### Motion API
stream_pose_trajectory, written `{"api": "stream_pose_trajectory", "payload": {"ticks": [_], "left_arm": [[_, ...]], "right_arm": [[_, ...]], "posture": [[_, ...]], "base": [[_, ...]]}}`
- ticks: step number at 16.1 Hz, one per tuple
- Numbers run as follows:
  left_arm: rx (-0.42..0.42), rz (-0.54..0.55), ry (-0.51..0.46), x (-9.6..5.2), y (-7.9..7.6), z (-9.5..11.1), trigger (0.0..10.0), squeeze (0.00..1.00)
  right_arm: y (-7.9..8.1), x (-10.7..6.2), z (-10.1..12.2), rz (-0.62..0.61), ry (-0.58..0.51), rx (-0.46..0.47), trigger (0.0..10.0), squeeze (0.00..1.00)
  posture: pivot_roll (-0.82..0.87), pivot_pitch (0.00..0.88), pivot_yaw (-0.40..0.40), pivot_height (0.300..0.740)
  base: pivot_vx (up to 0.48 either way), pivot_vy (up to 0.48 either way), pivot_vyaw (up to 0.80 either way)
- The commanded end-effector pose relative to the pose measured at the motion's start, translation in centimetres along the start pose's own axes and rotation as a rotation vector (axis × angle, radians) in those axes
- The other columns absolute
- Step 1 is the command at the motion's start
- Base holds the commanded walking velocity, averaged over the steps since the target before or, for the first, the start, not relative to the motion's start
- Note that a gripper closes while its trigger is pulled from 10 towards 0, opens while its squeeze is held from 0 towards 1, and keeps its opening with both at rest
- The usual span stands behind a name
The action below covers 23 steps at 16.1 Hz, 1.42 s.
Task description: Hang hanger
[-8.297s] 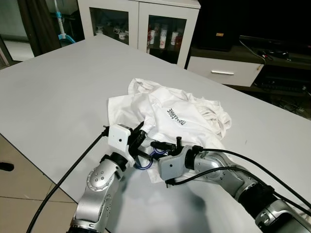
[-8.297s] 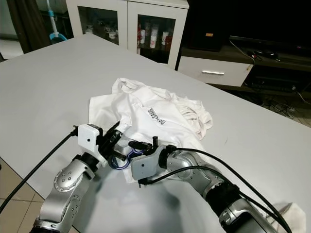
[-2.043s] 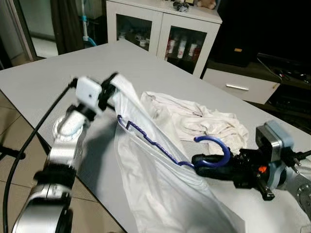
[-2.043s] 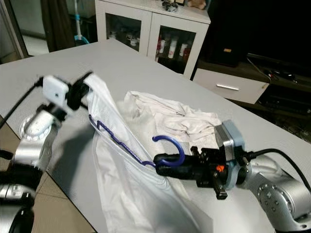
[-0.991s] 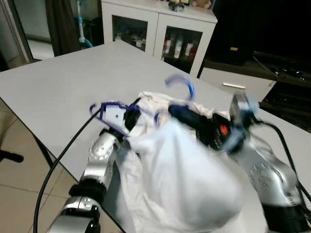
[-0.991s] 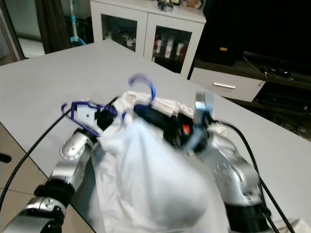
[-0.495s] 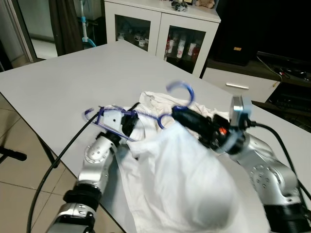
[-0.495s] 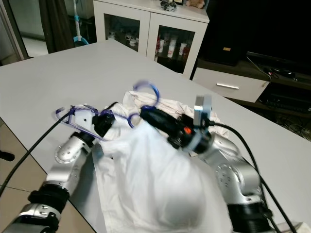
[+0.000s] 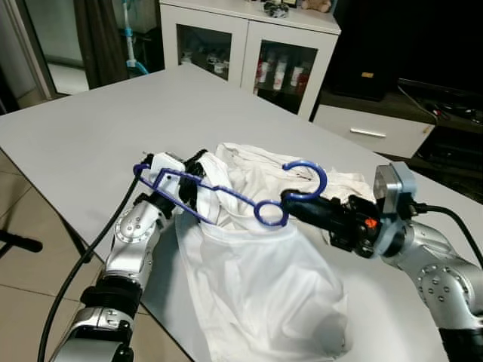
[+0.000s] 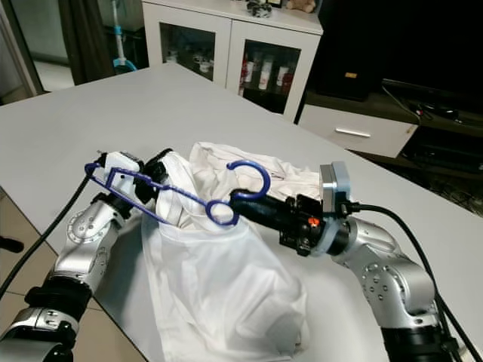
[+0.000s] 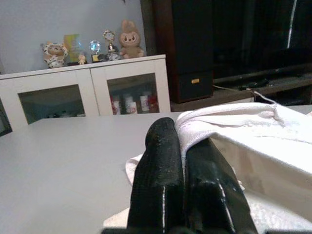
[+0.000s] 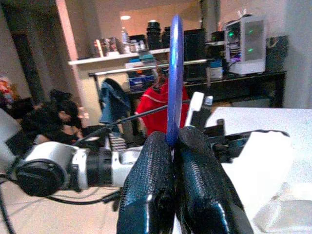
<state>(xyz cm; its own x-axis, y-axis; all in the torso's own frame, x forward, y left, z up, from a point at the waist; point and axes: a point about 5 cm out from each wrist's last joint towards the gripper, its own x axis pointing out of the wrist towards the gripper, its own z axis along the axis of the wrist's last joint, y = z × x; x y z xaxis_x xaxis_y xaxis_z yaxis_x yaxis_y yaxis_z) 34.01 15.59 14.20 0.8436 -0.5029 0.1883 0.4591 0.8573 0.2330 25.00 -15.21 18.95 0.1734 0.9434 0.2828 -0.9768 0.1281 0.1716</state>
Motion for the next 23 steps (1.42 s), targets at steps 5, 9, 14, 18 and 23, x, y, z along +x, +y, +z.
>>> {"api": "stream_pose_trajectory", "payload": {"ticks": [5, 9, 14, 18, 23], "left_arm": [[0.0, 0.09, 0.004, -1.1, 2.4, 0.3, 10.0, 0.0], [0.002, 0.056, -0.022, -0.3, 1.3, 0.8, 10.0, 0.0], [0.011, 0.031, -0.019, -0.4, 0.4, 0.6, 10.0, 0.0], [0.03, -0.03, -0.03, 0.3, -1.1, 0.9, 10.0, 0.0], [0.053, -0.06, -0.037, 0.6, -1.9, 1.3, 10.0, 0.0]], "right_arm": [[1.5, -1.4, -0.1, 0.075, 0.124, -0.038, 0.0, 0.0], [1.8, 0.0, 0.3, 0.139, 0.133, -0.066, 0.0, 0.0], [1.6, 1.1, 0.5, 0.113, 0.135, -0.133, 0.0, 0.0], [1.7, 2.5, 0.8, 0.119, 0.12, -0.164, 0.0, 0.0], [1.6, 3.0, 0.0, 0.117, 0.168, -0.166, 0.0, 0.0]], "posture": [[0.12, 0.0, -0.076, 0.74], [0.12, 0.0, -0.085, 0.74], [0.12, 0.0, -0.086, 0.74], [0.11, 0.0, -0.089, 0.74], [0.11, 0.0, -0.094, 0.74]], "base": [[0.0, 0.0, 0.0], [0.0, 0.0, 0.0], [0.0, 0.0, 0.0], [0.0, 0.0, 0.0], [0.0, 0.0, 0.0]]}}
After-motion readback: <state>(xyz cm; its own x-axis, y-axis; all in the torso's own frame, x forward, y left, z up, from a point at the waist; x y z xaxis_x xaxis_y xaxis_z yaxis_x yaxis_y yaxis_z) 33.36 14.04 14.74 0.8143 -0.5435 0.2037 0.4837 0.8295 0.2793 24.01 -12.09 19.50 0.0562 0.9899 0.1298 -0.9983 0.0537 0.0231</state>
